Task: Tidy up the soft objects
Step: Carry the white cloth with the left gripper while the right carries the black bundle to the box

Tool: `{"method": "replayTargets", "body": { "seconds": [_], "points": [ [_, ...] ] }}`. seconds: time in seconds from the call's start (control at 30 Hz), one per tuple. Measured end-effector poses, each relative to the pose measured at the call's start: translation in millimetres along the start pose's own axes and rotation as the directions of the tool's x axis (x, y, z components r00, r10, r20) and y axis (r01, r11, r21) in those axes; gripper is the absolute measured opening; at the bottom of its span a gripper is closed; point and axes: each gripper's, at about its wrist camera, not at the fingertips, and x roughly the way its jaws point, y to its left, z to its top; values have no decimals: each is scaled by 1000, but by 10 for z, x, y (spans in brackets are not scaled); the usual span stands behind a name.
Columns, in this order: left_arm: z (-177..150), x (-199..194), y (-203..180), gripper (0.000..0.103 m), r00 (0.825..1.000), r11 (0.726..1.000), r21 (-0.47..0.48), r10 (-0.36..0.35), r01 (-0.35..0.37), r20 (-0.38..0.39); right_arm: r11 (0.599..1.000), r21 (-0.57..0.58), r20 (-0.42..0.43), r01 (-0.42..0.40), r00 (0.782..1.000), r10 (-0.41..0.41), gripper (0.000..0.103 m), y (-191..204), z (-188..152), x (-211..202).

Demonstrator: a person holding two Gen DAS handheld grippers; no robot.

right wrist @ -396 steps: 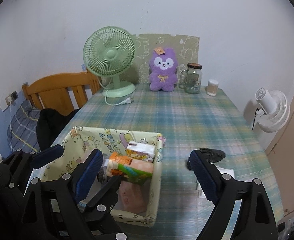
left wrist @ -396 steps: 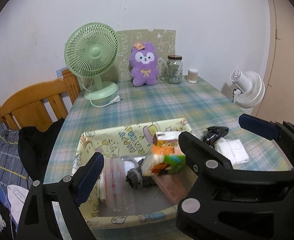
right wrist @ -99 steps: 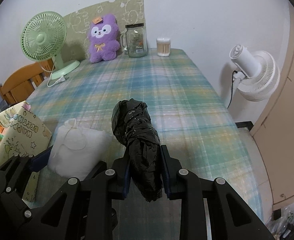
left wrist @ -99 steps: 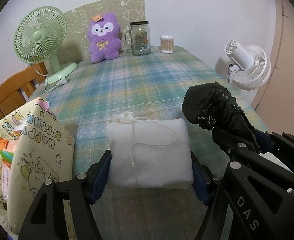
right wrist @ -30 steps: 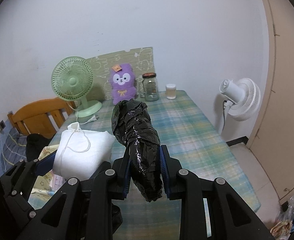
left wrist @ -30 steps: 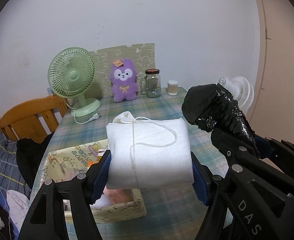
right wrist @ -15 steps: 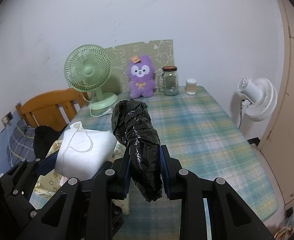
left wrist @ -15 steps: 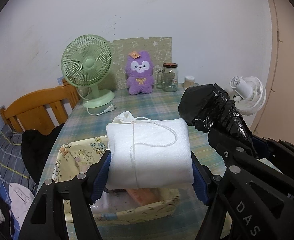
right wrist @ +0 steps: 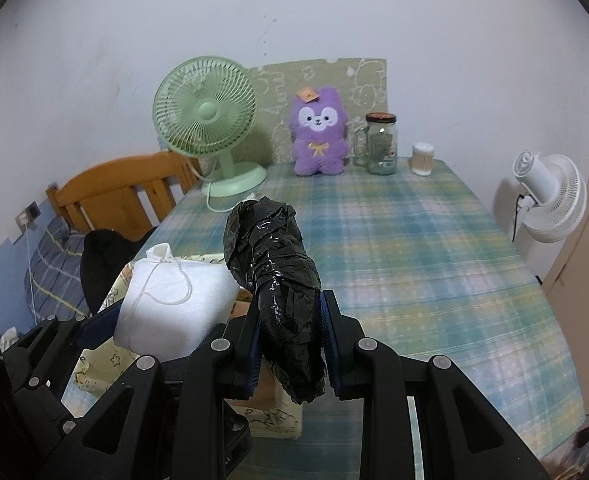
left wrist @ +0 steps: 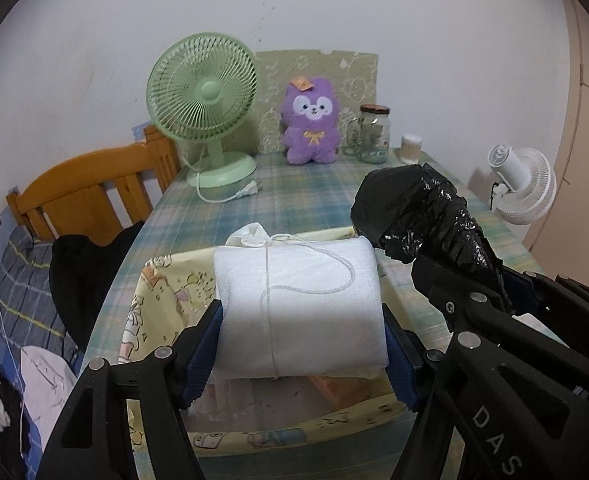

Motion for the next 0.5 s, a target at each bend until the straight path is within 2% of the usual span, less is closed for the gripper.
{"method": "replayTargets", "body": {
  "seconds": [0.5],
  "points": [
    [-152, 187, 280, 78, 996, 998, -54, 16, -21, -85, 996, -52, -64, -73, 995, 70, 29, 255, -67, 302]
  ]
}}
